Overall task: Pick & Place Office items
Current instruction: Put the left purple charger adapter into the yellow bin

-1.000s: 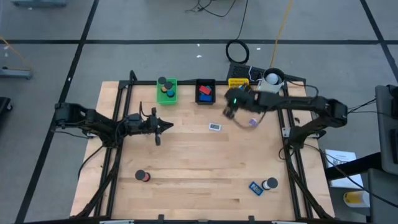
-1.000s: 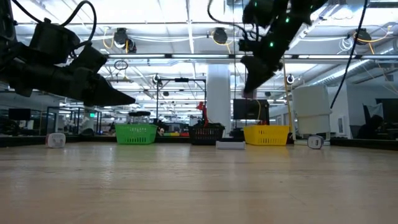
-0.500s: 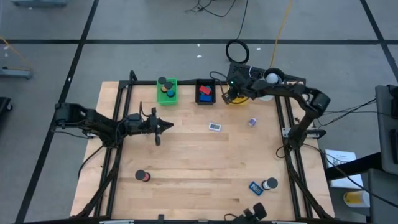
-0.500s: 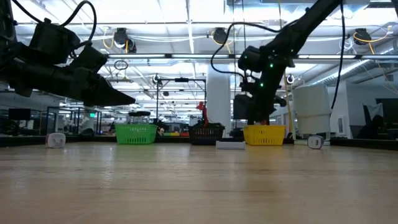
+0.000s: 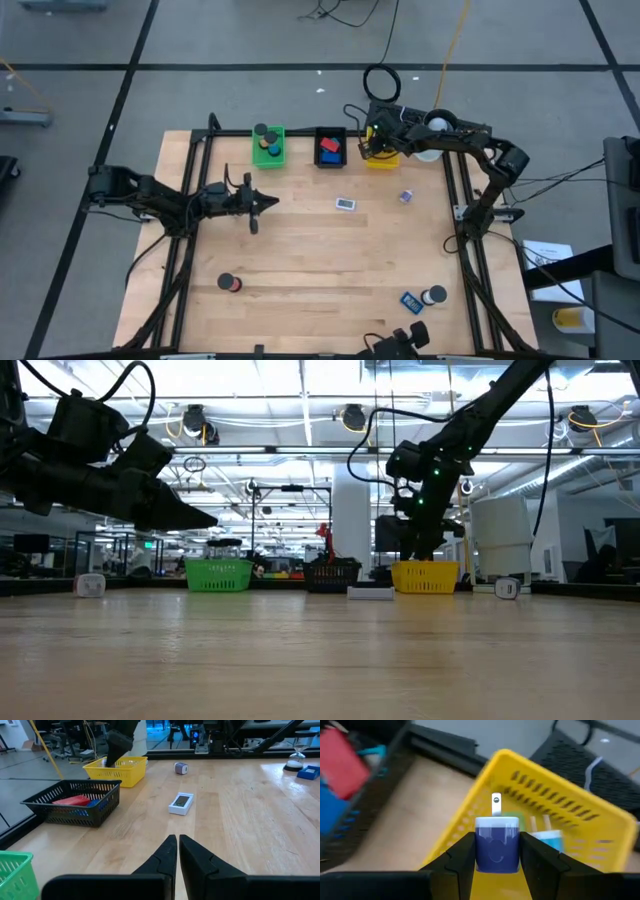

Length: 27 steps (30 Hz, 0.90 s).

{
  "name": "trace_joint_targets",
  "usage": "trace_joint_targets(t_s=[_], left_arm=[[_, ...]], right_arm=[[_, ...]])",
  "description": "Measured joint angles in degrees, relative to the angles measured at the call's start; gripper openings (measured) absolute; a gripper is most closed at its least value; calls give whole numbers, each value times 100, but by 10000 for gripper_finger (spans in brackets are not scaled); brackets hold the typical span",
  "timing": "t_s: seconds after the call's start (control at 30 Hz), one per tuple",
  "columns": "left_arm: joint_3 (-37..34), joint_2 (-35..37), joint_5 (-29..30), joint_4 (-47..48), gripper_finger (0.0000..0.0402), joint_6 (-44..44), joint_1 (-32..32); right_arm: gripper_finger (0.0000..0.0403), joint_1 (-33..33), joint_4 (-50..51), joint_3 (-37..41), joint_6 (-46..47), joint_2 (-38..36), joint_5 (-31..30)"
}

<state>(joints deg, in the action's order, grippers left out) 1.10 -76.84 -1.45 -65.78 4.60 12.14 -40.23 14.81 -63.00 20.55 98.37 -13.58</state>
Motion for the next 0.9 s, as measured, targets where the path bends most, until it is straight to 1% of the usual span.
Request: trace_joint_targets(t_s=[0.1,0.17,0.37,0.5,0.6,0.7,0.83,0.9], left_arm=[[0,0,0,0,28,-21,0],[0,0,0,0,28,-31,0],[0,0,2,-2,28,-22,0],[0,0,1,-3,28,-26,0],[0,0,0,-21,28,-23,0],[0,2,-3,-28,28,-33,-2],[0,2,-14,-14,28,-58,-7],[0,2,-11,-2,28,-57,-7]], right_arm=[[130,4,-2,-7,18,56,231],[130,18,260,0,1,46,332],[130,79,592,0,137,-305,335],[130,227,841,-4,460,-443,393],[130,364,864,0,818,-396,378],[130,459,634,-2,1098,-246,343],[130,422,609,5,1293,-158,280],[130,378,617,4,1330,-157,128]])
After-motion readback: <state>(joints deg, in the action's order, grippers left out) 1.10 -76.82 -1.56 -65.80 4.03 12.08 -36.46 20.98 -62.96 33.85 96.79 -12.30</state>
